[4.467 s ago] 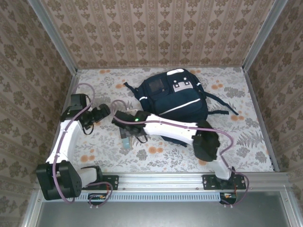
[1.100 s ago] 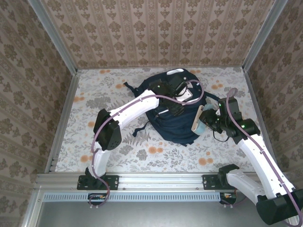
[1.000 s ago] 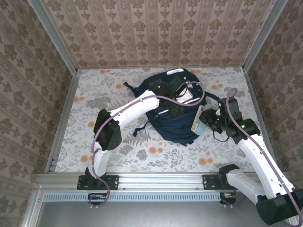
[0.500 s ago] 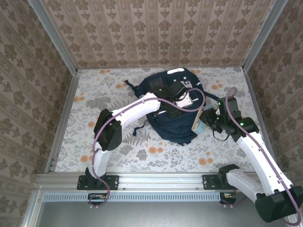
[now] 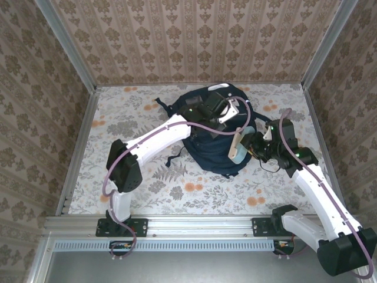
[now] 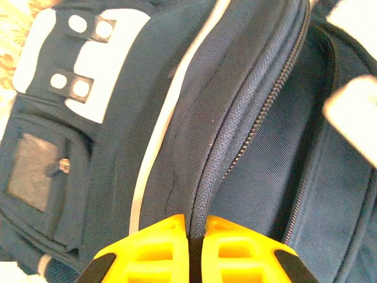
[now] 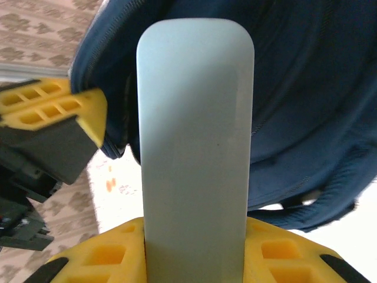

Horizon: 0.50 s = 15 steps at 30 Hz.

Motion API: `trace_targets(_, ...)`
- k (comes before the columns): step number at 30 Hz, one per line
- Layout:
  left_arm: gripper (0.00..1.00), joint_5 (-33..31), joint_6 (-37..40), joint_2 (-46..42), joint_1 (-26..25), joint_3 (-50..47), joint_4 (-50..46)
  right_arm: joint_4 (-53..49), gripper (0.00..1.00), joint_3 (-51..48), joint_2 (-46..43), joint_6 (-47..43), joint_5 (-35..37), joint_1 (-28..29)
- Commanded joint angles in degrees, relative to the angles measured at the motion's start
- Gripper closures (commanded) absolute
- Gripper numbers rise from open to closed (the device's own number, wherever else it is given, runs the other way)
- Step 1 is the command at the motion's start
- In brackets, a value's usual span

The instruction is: Pack the student bag

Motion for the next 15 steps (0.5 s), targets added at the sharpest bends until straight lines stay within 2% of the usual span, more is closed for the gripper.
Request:
trace_targets(1,0.93,-1.11,-4.41,-3.75,0.18,2.28,5.66,11.73,0.77,-0.72,1.64,3.98,-8.28,-0.24)
trace_targets(7,0.93,1.97,-5.14,-5.56,0.12,2.31,5.3,17.41,0.77,0.84,7.39,7.25,-7.36,-0.28)
trace_targets(15,0.92,5.58,-6.49,-6.97,0.38,3.32,4.03,28.44,0.78,0.94,15.75,16.94,2.12,-0.24)
